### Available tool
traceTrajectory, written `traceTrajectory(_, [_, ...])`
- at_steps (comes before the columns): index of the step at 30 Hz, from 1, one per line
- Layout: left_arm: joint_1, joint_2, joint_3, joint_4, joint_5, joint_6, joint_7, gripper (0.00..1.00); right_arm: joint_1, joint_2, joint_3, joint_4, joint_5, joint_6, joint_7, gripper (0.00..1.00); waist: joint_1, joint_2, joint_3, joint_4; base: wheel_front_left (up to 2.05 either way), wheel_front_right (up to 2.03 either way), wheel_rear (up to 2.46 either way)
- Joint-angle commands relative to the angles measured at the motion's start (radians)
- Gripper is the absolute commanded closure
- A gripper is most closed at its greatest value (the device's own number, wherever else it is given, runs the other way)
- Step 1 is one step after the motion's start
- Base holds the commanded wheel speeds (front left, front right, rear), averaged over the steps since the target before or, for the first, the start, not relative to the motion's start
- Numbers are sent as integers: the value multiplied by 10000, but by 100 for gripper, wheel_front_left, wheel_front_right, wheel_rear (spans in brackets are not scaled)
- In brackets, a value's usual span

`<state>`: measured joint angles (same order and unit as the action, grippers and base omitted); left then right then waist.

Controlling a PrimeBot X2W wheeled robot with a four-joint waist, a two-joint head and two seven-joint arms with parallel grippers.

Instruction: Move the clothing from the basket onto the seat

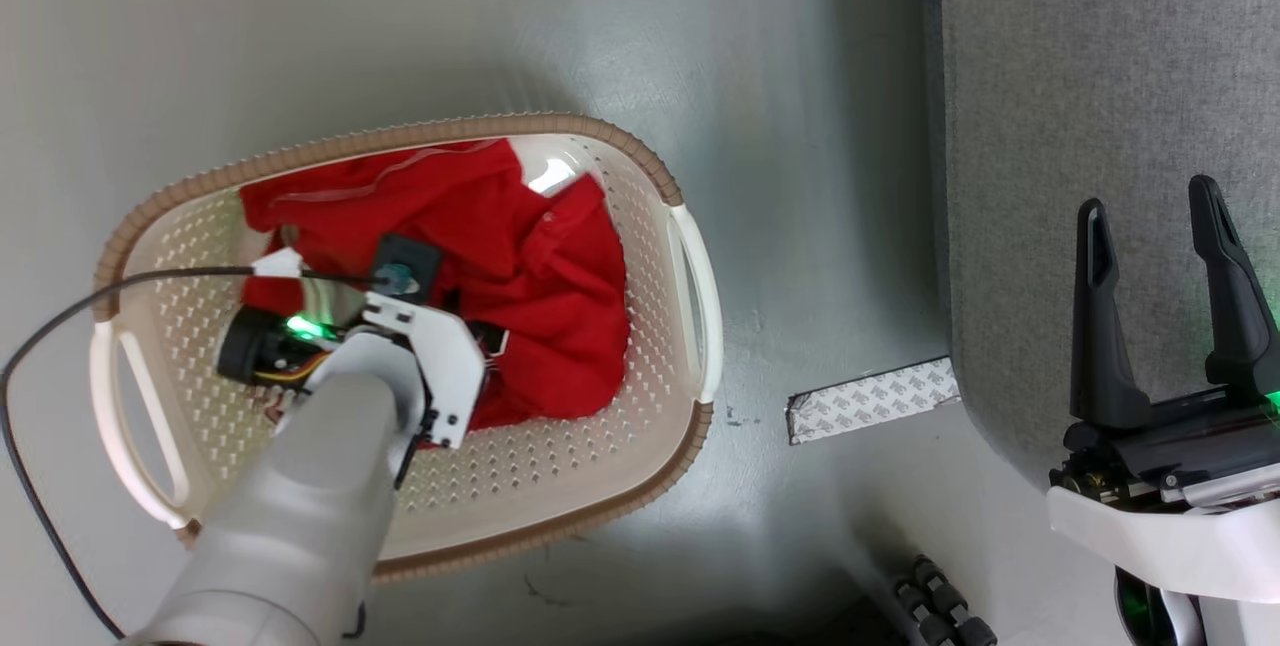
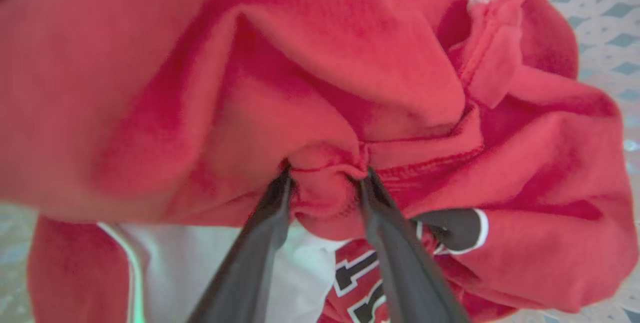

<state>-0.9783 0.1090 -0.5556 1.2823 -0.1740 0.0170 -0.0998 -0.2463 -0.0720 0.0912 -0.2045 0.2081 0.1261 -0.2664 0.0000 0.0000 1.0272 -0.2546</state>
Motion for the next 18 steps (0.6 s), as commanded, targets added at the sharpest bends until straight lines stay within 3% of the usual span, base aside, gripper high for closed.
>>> traceTrajectory(1, [-86, -9, -64, 22, 164, -73, -98, 63, -59, 91, 119, 196, -33, 81, 39, 0, 0, 0, 2, -18, 1, 1, 1])
traceTrajectory(3, [-84, -94, -186, 31, 203, -136, -112, 91, -78, 110, 128, 210, -42, 81, 39, 0, 0, 0, 0, -40, 2, 2, 2])
traceTrajectory(4, [-81, -117, -213, 34, 194, -162, -131, 100, -92, 120, 128, 218, -40, 81, 39, 0, 0, 0, -2, -45, 2, 2, 2])
traceTrajectory(11, [-155, -190, -324, 46, 52, -314, -490, 100, -229, 182, 104, 321, 80, 81, 39, 0, 0, 0, -97, -113, 0, 0, 0])
traceTrajectory(18, [144, -424, -236, -129, -316, -370, -1265, 100, -328, 203, 45, 568, 175, 68, 27, 0, 0, 0, -928, 75, 0, 0, 0])
